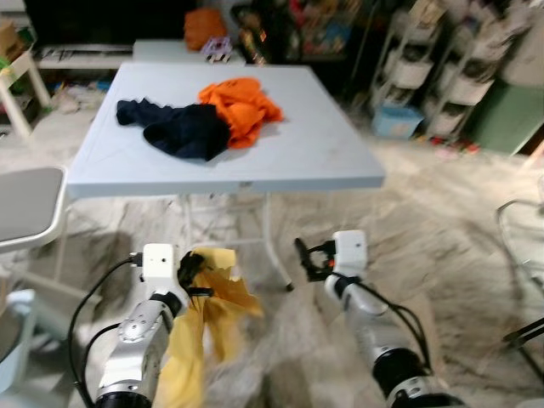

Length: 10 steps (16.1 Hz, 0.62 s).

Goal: Hang hanger

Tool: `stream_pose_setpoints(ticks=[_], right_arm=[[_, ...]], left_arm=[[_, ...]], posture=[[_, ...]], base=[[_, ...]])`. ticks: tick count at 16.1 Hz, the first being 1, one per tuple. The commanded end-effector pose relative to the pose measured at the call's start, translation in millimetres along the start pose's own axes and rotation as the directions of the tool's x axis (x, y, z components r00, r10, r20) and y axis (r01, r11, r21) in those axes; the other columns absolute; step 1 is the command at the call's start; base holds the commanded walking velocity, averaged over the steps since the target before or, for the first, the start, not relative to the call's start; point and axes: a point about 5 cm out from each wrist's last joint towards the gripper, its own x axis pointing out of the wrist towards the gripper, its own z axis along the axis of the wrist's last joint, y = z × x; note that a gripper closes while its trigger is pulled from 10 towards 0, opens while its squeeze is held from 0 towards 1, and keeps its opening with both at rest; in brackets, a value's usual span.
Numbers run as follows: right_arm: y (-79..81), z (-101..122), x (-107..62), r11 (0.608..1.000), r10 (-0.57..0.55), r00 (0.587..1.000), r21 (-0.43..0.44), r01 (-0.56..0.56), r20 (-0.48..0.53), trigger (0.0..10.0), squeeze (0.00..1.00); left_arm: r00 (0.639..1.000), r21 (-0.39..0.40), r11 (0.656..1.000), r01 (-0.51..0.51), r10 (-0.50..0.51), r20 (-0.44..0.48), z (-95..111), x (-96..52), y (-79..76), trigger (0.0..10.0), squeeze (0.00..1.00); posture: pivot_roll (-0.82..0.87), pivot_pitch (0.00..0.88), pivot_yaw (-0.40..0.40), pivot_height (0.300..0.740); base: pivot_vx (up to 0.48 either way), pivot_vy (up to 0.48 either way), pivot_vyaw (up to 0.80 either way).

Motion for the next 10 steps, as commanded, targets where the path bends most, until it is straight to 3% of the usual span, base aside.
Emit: stream_pose_setpoints(ticks=[1, 10], right_arm=[[-6.5, 1.5, -1.1, 1.000, -0.024, 1.000, -0.001, 0.024, 0.008, 10.0, 0.00], [-4.5, 1.5, -0.1, 1.000, -0.020, 1.000, 0.000, 0.020, 0.005, 10.0, 0.00]], left_arm=[[0.999, 0.011, 1.000, 0.028, -0.028, 0.025, 6.4, 3.8, -8.4, 10.0, 0.00], [0.999, 0.013, 1.000, 0.029, -0.029, 0.025, 6.2, 4.1, -9.1, 10.0, 0.00]], posture=[[0.02, 0.000, -0.044, 0.740], [0.02, 0.000, -0.048, 0.740]], base=[[0.000, 0.424, 0.00], [0.000, 0.416, 0.00]])
